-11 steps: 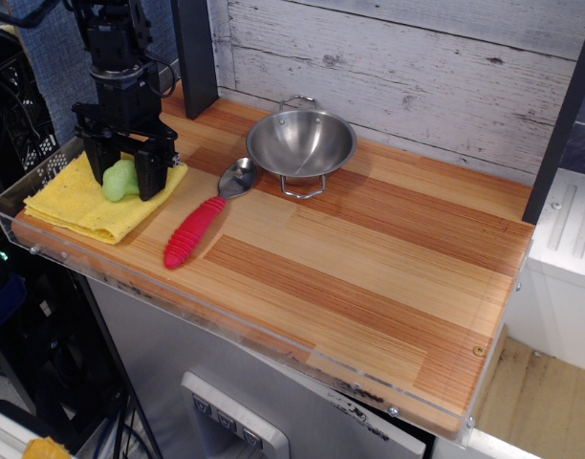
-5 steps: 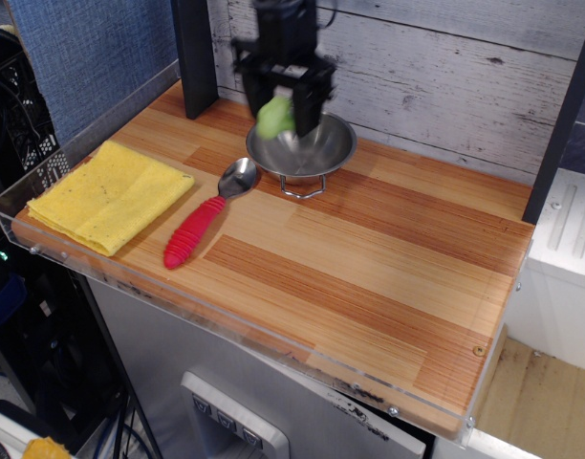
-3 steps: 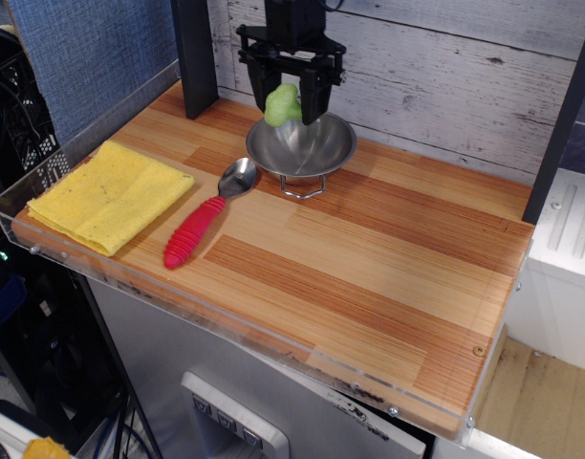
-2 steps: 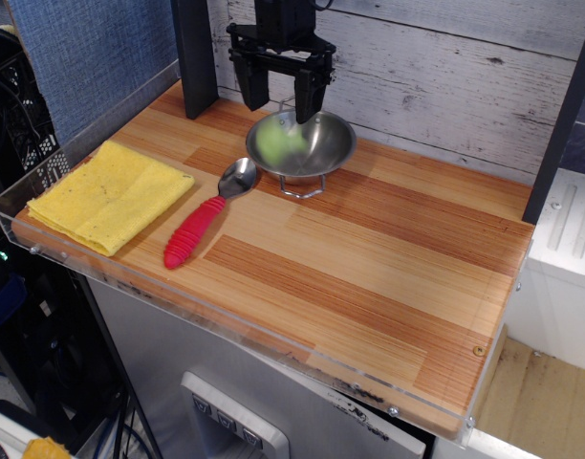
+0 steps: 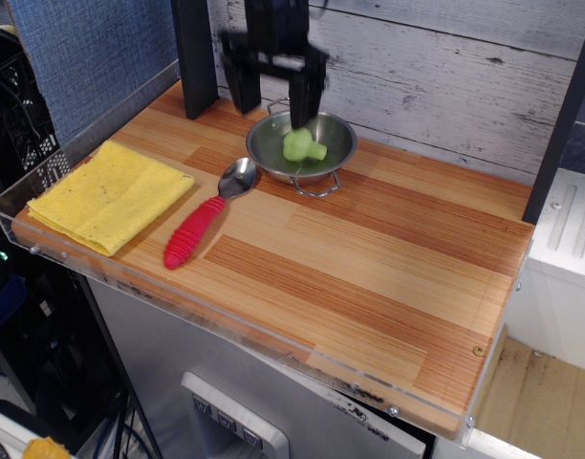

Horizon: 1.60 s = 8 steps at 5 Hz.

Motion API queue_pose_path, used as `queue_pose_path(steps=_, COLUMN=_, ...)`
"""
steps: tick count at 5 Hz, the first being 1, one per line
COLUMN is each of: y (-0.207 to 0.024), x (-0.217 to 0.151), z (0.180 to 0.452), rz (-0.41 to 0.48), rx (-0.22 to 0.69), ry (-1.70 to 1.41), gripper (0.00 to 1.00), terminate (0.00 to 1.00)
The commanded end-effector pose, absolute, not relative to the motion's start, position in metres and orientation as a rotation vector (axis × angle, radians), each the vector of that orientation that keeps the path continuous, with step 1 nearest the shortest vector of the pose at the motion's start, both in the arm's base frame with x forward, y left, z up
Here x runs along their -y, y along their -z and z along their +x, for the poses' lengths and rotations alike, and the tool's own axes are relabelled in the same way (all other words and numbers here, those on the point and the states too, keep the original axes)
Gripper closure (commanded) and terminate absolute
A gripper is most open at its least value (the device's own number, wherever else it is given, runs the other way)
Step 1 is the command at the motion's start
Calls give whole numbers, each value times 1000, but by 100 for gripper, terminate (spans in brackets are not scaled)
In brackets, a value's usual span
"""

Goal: Put the vegetable in the pot

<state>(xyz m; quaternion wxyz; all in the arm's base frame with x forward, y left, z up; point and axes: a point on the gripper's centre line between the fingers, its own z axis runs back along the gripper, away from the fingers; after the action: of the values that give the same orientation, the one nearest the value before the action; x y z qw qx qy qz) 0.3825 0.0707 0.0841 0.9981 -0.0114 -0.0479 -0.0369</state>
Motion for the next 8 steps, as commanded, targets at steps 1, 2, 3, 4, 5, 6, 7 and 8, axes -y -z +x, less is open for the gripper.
queue_pose_path(steps=1, y=-170, x=-62, z=325, rz=5, rx=342, ry=47, gripper=0, terminate=0)
queue_pose_path(steps=2, y=-162, x=-60, z=320, rz=4, rx=301, ry=52, gripper=0, terminate=0)
queue_pose_path(steps=3, y=-147, x=-62, z=318, rz=20, rx=244, ry=38, gripper=0, terminate=0)
queue_pose_path(steps=4, y=-140, x=-67, z=319, rz=32, rx=169, ry=28, gripper=0, terminate=0)
queue_pose_path(steps=5, y=-140, x=-67, z=319, rz=32, rx=169, ry=28, gripper=0, terminate=0)
queue_pose_path(steps=6, y=-140, x=-67, z=319, rz=32, rx=169, ry=28, gripper=0, terminate=0)
queue_pose_path(steps=7, y=-140, x=-67, z=319, rz=32, rx=169, ry=28, gripper=0, terminate=0)
queue_pose_path(steps=8, y=-140, x=-67, z=319, rz=32, rx=169, ry=28, gripper=0, terminate=0)
